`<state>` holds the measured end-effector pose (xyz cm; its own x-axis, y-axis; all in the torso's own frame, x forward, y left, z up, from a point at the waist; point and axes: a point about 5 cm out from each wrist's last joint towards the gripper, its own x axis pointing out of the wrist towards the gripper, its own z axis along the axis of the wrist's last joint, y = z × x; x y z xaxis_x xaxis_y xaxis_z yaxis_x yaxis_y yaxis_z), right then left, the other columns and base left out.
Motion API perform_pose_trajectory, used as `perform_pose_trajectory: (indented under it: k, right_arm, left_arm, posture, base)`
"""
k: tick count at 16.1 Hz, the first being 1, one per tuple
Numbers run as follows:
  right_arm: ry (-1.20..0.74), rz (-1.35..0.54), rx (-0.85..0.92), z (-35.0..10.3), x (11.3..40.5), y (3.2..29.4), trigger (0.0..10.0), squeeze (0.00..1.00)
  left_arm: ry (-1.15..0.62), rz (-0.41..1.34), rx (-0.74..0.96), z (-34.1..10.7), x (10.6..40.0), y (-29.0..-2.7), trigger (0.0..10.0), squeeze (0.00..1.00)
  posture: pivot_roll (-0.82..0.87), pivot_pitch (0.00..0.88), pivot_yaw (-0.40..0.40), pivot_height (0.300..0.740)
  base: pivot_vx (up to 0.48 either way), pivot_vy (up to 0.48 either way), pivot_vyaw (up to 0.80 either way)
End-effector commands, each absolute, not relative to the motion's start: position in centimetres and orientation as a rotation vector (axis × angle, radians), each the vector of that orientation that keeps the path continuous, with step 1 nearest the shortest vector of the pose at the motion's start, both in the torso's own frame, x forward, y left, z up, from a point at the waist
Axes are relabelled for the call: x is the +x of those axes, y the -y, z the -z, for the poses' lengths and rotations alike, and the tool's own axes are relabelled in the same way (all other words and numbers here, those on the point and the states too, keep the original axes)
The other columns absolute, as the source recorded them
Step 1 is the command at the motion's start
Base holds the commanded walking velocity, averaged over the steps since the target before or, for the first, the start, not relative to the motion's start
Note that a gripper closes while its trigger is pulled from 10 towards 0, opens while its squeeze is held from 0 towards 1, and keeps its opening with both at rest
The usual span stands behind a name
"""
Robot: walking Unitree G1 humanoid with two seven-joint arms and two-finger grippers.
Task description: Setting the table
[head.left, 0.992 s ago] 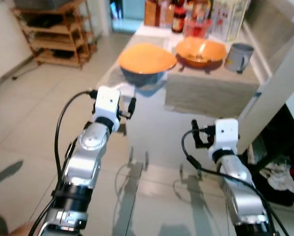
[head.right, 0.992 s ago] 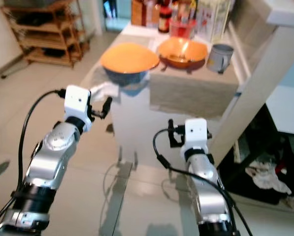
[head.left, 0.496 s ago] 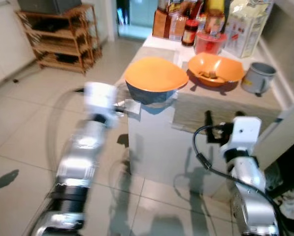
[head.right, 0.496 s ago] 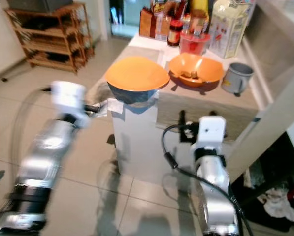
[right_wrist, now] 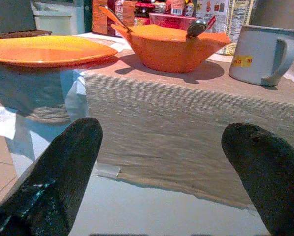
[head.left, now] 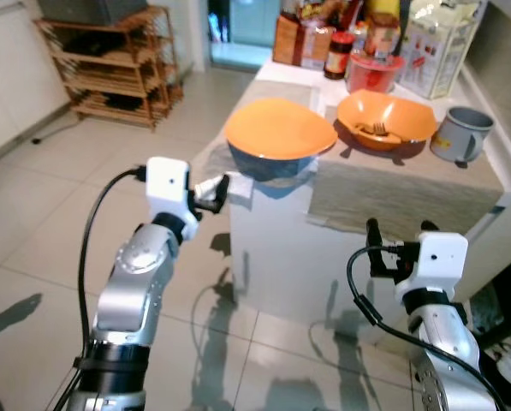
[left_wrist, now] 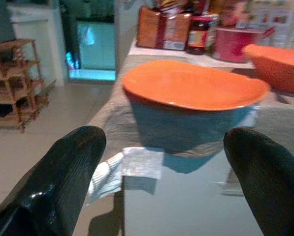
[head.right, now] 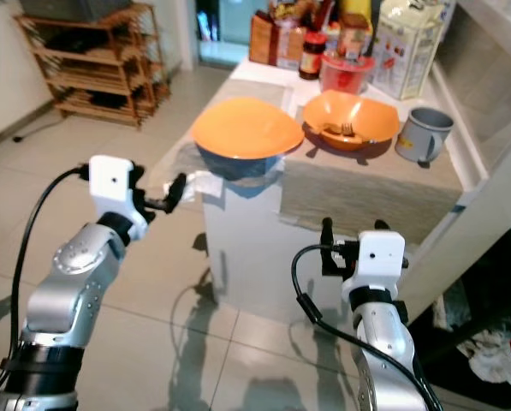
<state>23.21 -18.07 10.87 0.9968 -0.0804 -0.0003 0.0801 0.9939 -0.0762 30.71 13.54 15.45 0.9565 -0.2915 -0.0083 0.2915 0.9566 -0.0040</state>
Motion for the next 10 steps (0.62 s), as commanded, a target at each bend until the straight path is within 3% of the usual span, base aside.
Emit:
perform_pose_trajectory:
  k: [1,3,8,10]
  right_arm:
    - [-0.003,0.088,-0.085,-11.11,23.1,18.29,10.0,0.09]
    - [0.033,0.092,-0.082,-11.67,23.35,18.36,10.0,0.09]
    - [-0.003,0.076,-0.107,-11.37,23.64,18.14,10.0,0.09]
    - [0.01,0.079,-0.107,-11.51,23.75,18.12,10.0,0.09]
  left_arm:
    - [0.025,0.325,0.011,-16.27,30.75,-12.93,10.0,0.0]
    - [0.038,0.33,0.02,-16.6,30.87,-12.77,10.0,0.0]
    - [0.04,0.34,0.005,-16.64,30.73,-12.7,10.0,0.0]
    - [0.03,0.318,0.016,-16.51,30.8,-12.85,10.0,0.0]
  posture:
    - [-0.04,0.0,-0.002,0.74]
    - [-0.04,0.0,-0.001,0.74]
    - [-0.04,0.0,0.0,0.74]
    - [-0.04,0.0,0.0,0.74]
  base:
    - [0.307,0.0,0.0]
    - [0.48,0.0,0.0]
    - [0.48,0.0,-0.76]
    - [0.24,0.0,0.0]
